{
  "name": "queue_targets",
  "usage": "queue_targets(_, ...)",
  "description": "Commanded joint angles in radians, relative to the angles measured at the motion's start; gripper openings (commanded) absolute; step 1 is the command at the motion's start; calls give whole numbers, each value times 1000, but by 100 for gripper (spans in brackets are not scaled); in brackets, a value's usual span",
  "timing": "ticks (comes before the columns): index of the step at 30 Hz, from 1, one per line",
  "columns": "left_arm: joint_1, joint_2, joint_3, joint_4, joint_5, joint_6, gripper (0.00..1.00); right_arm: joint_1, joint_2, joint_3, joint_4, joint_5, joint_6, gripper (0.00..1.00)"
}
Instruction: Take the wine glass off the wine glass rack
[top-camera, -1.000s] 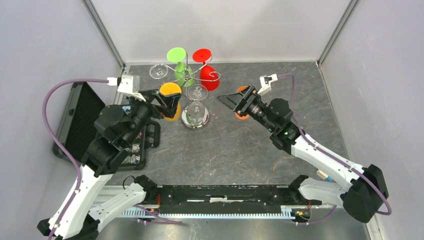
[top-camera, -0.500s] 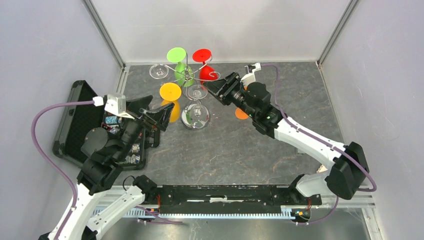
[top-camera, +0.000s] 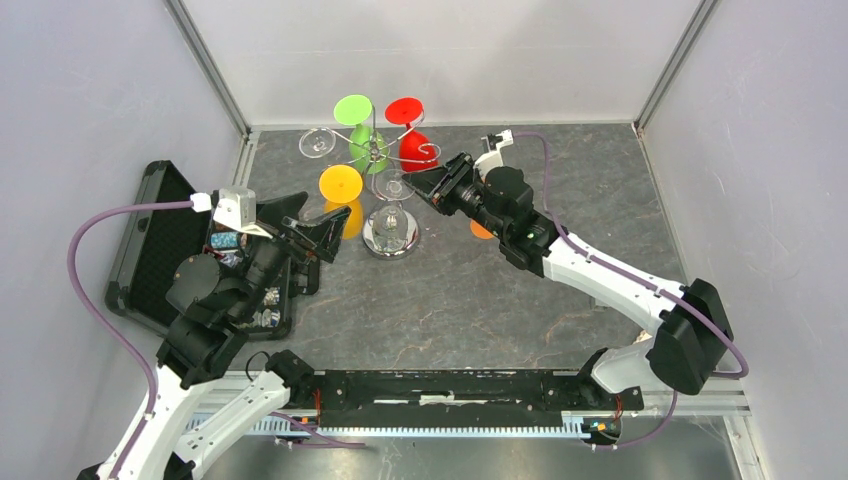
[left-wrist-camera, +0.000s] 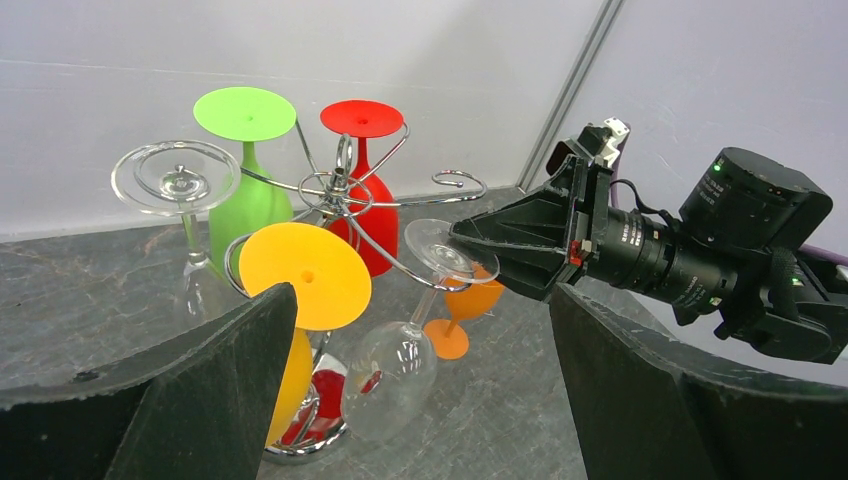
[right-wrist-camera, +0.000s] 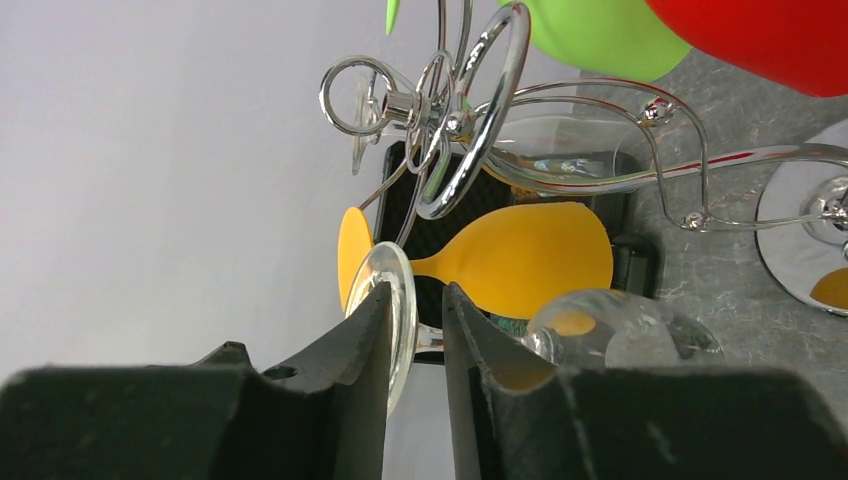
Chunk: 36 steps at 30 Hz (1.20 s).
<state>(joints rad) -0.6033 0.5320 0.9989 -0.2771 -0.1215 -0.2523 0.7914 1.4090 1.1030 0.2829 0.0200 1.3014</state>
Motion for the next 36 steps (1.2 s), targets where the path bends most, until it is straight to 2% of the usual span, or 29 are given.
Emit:
queue_targets(1,3,-5,-3,44,8,16,100,4,-19,24,37,-30,20,27)
queue_targets(7,2,-3,-3,44,8,12,100,5,-24,27,36,-60,20,1)
queue_targets(27,3,6,-11,59,-8,-5,100,49,-99,-22,101,-55,7,0)
queue_targets(36,3,-1,-17,65,-24,-5,100,65,-47,58,66,-67,-24,0)
